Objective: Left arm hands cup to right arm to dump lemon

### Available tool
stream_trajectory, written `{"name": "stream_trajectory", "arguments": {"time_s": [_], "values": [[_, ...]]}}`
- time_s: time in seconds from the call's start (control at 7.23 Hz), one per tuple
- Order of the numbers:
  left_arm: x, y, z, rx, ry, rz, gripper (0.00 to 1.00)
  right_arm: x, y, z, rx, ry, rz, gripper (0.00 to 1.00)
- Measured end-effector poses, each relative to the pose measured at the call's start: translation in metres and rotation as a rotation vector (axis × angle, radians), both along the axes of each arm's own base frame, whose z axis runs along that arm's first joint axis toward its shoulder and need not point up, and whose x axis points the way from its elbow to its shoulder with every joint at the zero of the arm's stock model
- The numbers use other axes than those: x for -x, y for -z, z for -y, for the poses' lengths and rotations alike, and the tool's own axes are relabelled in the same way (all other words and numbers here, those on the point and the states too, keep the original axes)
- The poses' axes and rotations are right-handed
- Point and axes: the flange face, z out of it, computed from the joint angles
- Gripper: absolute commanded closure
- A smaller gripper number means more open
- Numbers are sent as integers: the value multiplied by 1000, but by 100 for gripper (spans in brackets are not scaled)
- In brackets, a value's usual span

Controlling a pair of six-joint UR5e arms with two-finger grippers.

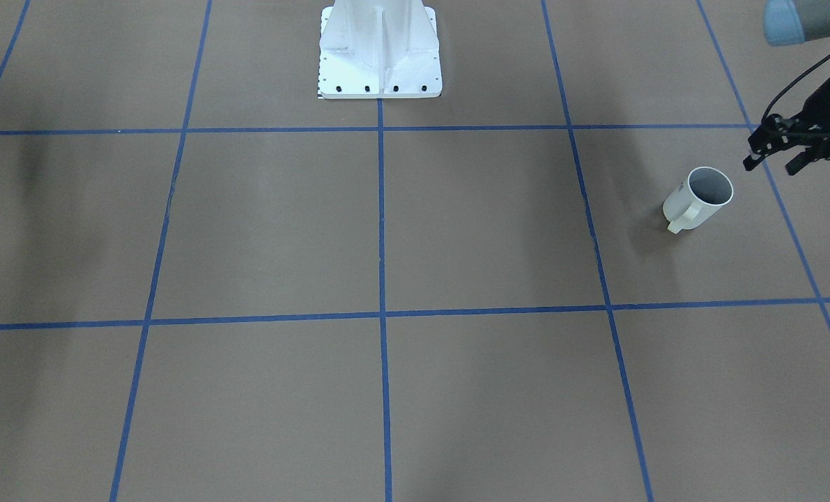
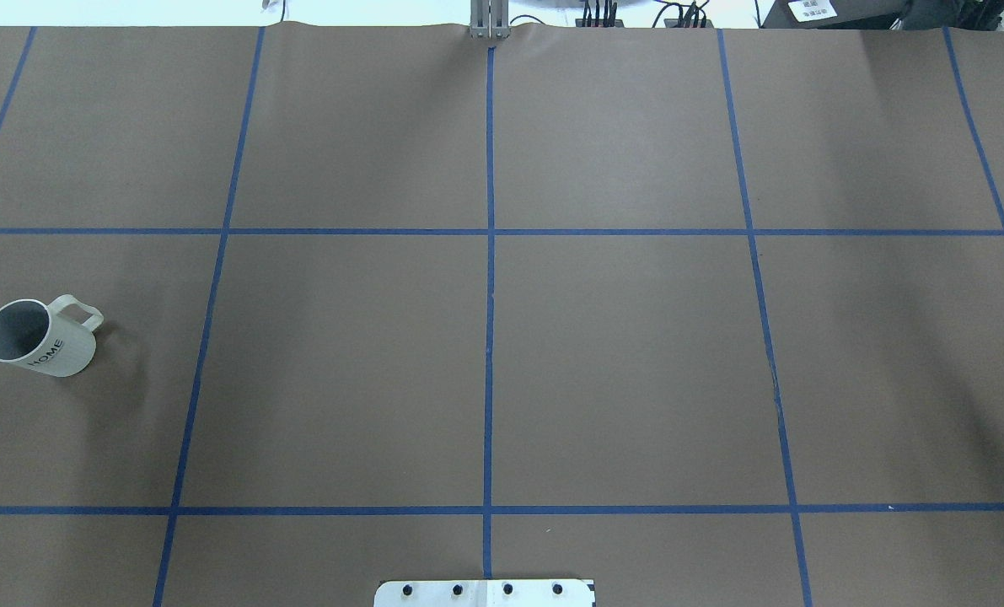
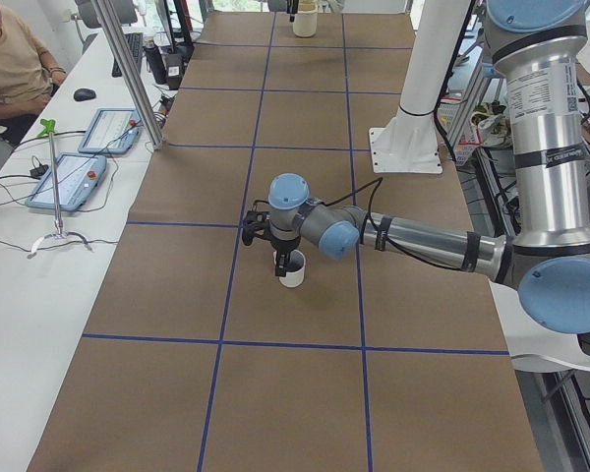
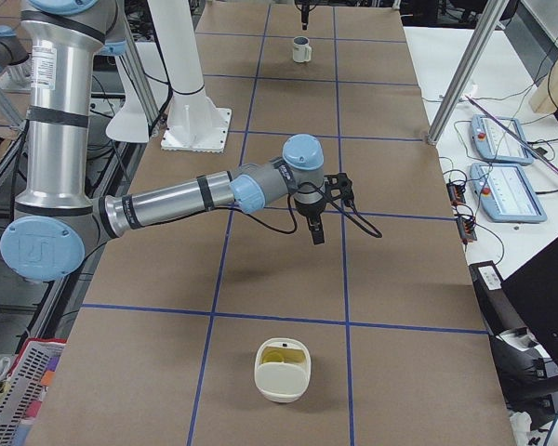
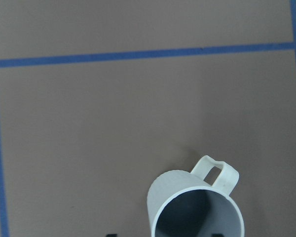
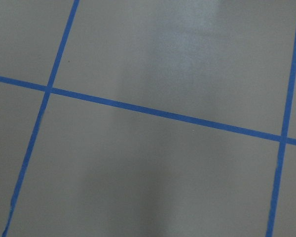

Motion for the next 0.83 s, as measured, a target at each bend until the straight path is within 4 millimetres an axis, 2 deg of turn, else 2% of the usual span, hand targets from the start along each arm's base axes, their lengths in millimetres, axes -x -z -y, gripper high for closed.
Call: {"name": "stream_trajectory", "arguments": {"time_s": [0.14,0.28,0.42,0.55,0.69,0.83], "values": [[38,-4,-18,-30,20,7,0,-12,-14,-11,15,-6,-11,0],[58,-11,-32,-32,23,5,0,-27,-33,-24,25,-3,-27,0],[66,-15,-39,-20,33,3,0,-42,-52,-37,34,1,-43,0],[74,-11,-55,-2,57,0,0,-52,-63,-48,40,2,-50,0],[84,-2,-84,15,80,-5,0,-57,-66,-55,42,2,-49,0],[88,2,-98,27,90,-2,0,-60,-64,-58,39,-2,-43,0]]}}
